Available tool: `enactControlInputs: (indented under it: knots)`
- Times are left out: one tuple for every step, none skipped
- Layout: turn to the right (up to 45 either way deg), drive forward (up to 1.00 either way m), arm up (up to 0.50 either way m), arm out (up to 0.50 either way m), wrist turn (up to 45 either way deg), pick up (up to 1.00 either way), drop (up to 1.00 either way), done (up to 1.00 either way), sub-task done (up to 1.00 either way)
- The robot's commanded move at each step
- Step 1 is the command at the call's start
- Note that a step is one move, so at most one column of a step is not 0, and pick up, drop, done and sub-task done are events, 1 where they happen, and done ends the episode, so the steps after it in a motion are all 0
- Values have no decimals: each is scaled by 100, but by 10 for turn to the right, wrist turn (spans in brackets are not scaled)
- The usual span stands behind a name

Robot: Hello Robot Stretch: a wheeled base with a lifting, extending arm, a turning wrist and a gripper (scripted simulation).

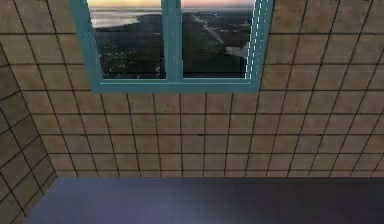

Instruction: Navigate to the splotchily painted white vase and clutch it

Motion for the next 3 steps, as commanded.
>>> enactControlInputs:
  knots:
    - [450,0,0,0,0,0,0,0,0]
    - [450,0,0,0,0,0,0,0,0]
    - [60,0,0,0,0,0,0,0,0]
